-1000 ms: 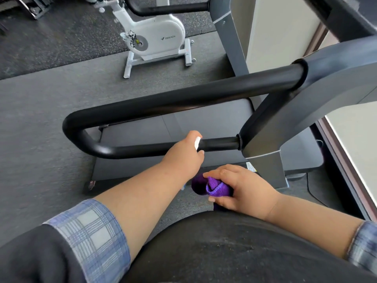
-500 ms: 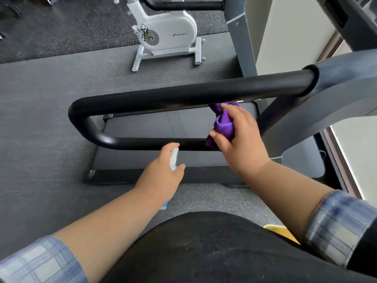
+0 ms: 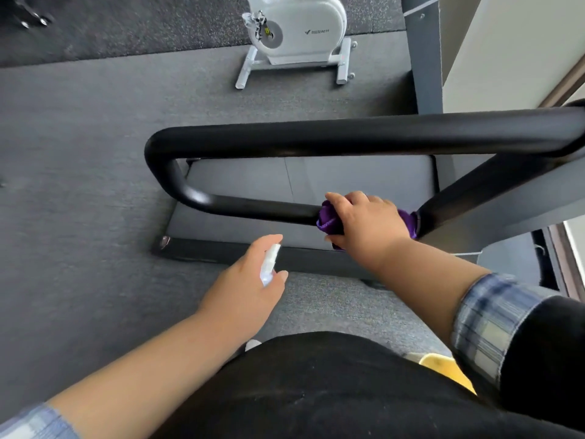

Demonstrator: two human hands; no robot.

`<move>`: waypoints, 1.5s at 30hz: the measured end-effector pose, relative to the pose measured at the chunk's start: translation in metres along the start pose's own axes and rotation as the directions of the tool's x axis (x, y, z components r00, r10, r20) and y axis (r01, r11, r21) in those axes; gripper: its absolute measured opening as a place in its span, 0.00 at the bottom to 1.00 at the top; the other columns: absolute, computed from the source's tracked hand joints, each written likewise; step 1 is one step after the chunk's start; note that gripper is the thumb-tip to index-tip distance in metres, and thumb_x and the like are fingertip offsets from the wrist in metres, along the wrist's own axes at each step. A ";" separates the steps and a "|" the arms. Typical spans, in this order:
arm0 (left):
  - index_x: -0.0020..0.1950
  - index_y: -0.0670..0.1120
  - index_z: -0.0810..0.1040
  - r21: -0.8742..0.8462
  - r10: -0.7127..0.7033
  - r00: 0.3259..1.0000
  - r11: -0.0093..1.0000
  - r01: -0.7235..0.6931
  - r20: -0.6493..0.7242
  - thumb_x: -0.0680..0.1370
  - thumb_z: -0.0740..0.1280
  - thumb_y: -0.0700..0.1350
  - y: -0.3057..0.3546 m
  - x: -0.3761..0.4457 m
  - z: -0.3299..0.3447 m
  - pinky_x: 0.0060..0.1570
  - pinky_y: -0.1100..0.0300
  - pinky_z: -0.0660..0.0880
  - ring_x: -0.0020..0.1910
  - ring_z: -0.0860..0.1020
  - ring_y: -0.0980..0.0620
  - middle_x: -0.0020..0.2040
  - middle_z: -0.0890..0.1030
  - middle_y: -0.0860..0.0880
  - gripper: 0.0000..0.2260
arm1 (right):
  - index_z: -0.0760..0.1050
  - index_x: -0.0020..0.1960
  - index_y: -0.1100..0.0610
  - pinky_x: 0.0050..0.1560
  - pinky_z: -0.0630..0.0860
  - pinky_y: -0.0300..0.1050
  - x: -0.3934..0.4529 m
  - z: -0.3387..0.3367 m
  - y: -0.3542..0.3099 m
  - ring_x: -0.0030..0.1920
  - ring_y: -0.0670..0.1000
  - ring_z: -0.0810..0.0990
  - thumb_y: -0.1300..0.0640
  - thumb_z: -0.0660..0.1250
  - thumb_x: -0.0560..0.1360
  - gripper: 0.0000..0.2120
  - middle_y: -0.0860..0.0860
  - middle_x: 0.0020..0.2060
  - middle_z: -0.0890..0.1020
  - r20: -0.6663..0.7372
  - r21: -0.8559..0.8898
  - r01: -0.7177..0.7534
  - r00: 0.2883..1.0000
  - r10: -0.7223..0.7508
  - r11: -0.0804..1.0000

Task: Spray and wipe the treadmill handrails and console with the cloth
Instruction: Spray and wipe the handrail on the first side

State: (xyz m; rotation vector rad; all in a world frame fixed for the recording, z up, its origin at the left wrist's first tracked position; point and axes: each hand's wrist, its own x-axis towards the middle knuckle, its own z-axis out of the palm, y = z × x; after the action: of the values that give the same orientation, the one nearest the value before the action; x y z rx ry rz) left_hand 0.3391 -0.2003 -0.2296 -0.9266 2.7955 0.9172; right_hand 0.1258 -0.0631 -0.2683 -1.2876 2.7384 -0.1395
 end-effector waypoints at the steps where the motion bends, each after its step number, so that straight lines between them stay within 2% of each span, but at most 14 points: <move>1: 0.65 0.75 0.56 0.005 0.003 1.000 1.000 -0.003 0.006 0.77 0.64 0.57 0.000 -0.001 0.002 0.41 0.58 0.68 0.44 0.72 0.51 0.49 0.74 0.59 0.23 | 0.60 0.74 0.45 0.53 0.73 0.54 0.006 0.001 -0.011 0.55 0.59 0.79 0.35 0.68 0.73 0.36 0.52 0.60 0.77 -0.003 0.010 0.023 1.000 -0.023 1.000; 5: 0.65 0.75 0.56 0.012 0.026 0.999 1.000 -0.026 0.027 0.78 0.65 0.56 0.005 0.000 0.009 0.46 0.57 0.68 0.46 0.72 0.53 0.51 0.74 0.60 0.24 | 0.64 0.71 0.45 0.53 0.73 0.54 0.023 -0.001 -0.037 0.54 0.59 0.78 0.36 0.68 0.73 0.31 0.52 0.59 0.77 0.014 0.086 0.065 0.998 -0.066 0.994; 10: 0.66 0.75 0.56 0.010 0.074 0.996 0.997 -0.075 0.045 0.78 0.65 0.58 0.005 0.007 0.007 0.50 0.53 0.73 0.50 0.75 0.51 0.61 0.78 0.57 0.24 | 0.62 0.70 0.40 0.54 0.73 0.54 0.004 -0.010 0.004 0.56 0.57 0.79 0.27 0.64 0.67 0.36 0.48 0.59 0.77 0.078 0.185 -0.001 0.997 -0.013 0.983; 13: 0.67 0.75 0.56 -0.004 0.089 0.995 0.996 -0.089 0.038 0.78 0.64 0.59 -0.005 0.007 0.001 0.47 0.56 0.70 0.48 0.73 0.53 0.57 0.76 0.59 0.23 | 0.63 0.68 0.39 0.56 0.74 0.55 -0.010 -0.012 0.023 0.56 0.56 0.79 0.22 0.59 0.62 0.39 0.47 0.58 0.78 0.062 0.179 -0.066 0.997 0.056 0.982; 17: 0.65 0.76 0.58 -0.075 0.100 0.995 0.992 -0.098 0.024 0.77 0.64 0.59 -0.020 0.006 -0.010 0.47 0.57 0.69 0.48 0.74 0.53 0.53 0.74 0.61 0.22 | 0.68 0.66 0.44 0.52 0.77 0.53 -0.005 -0.006 0.012 0.53 0.56 0.79 0.27 0.66 0.66 0.35 0.48 0.57 0.79 0.029 0.123 -0.049 0.999 0.045 0.991; 22: 0.65 0.76 0.59 -0.120 0.155 0.986 0.982 -0.146 0.068 0.73 0.60 0.63 -0.041 0.015 -0.026 0.51 0.55 0.73 0.49 0.76 0.55 0.52 0.75 0.61 0.22 | 0.70 0.65 0.44 0.49 0.77 0.51 0.001 -0.003 0.001 0.51 0.57 0.80 0.27 0.64 0.68 0.32 0.48 0.55 0.80 -0.006 0.090 -0.064 0.998 0.065 0.994; 25: 0.66 0.75 0.59 -0.145 0.230 0.965 0.967 -0.211 0.126 0.74 0.61 0.62 -0.058 0.024 -0.039 0.53 0.56 0.73 0.49 0.75 0.59 0.51 0.76 0.61 0.22 | 0.71 0.67 0.45 0.51 0.76 0.51 0.013 -0.004 -0.026 0.52 0.57 0.80 0.29 0.66 0.68 0.33 0.49 0.57 0.80 -0.009 0.106 -0.057 0.998 0.059 0.993; 28: 0.66 0.74 0.58 -0.120 0.303 0.936 0.951 -0.285 0.178 0.72 0.59 0.64 -0.075 0.036 -0.058 0.54 0.57 0.74 0.49 0.75 0.58 0.50 0.76 0.63 0.23 | 0.70 0.69 0.45 0.52 0.77 0.52 0.039 -0.007 -0.079 0.56 0.57 0.79 0.31 0.68 0.70 0.32 0.49 0.60 0.79 -0.006 0.135 -0.028 1.000 0.029 0.990; 31: 0.67 0.72 0.58 -0.044 0.418 0.884 0.907 -0.419 0.210 0.73 0.59 0.62 -0.098 0.049 -0.084 0.52 0.61 0.73 0.48 0.75 0.59 0.46 0.75 0.67 0.23 | 0.67 0.71 0.45 0.55 0.76 0.53 0.075 -0.008 -0.147 0.58 0.57 0.78 0.32 0.67 0.71 0.33 0.49 0.63 0.77 0.004 0.166 0.016 1.000 -0.017 0.986; 34: 0.69 0.66 0.61 0.003 0.550 0.804 0.825 -0.565 0.226 0.76 0.62 0.58 -0.123 0.062 -0.110 0.51 0.64 0.73 0.48 0.77 0.57 0.50 0.77 0.63 0.23 | 0.66 0.71 0.46 0.57 0.76 0.54 0.105 -0.007 -0.201 0.59 0.57 0.78 0.31 0.67 0.70 0.35 0.49 0.62 0.77 -0.001 0.252 0.044 0.999 -0.045 0.967; 37: 0.71 0.61 0.64 0.000 0.653 0.716 0.739 -0.674 0.245 0.76 0.64 0.54 -0.146 0.076 -0.125 0.48 0.61 0.76 0.47 0.80 0.53 0.53 0.82 0.54 0.23 | 0.68 0.72 0.48 0.58 0.74 0.49 0.108 -0.004 -0.212 0.60 0.55 0.78 0.32 0.68 0.70 0.37 0.49 0.62 0.78 -0.080 0.380 0.035 0.997 -0.005 0.924; 39: 0.71 0.59 0.65 -0.031 0.686 0.678 0.709 -0.705 0.265 0.76 0.65 0.54 -0.155 0.085 -0.130 0.48 0.61 0.75 0.46 0.79 0.54 0.51 0.80 0.56 0.23 | 0.69 0.72 0.49 0.58 0.74 0.48 0.103 0.000 -0.209 0.59 0.55 0.78 0.32 0.67 0.69 0.37 0.50 0.61 0.79 -0.116 0.425 0.031 0.993 0.020 0.904; 42: 0.70 0.62 0.63 -0.067 0.719 0.621 0.669 -0.740 0.311 0.76 0.63 0.55 -0.157 0.099 -0.131 0.47 0.58 0.76 0.45 0.79 0.53 0.50 0.80 0.56 0.23 | 0.68 0.73 0.47 0.56 0.74 0.50 0.100 0.000 -0.209 0.57 0.54 0.78 0.35 0.69 0.69 0.36 0.49 0.58 0.78 -0.093 0.311 0.014 0.996 0.016 0.950; 45: 0.70 0.66 0.58 -0.074 0.772 0.532 0.588 -0.805 0.349 0.76 0.62 0.57 -0.149 0.105 -0.131 0.45 0.56 0.78 0.44 0.80 0.50 0.52 0.81 0.54 0.24 | 0.67 0.75 0.46 0.59 0.73 0.52 0.087 -0.002 -0.196 0.60 0.56 0.77 0.39 0.74 0.69 0.38 0.49 0.63 0.77 -0.071 0.181 -0.026 0.997 0.040 0.983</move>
State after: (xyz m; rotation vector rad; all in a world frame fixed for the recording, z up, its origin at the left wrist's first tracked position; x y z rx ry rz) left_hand 0.3528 -0.4240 -0.2241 0.6033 2.8285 0.8505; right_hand 0.2195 -0.2551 -0.2462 -1.2119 2.7314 -0.4294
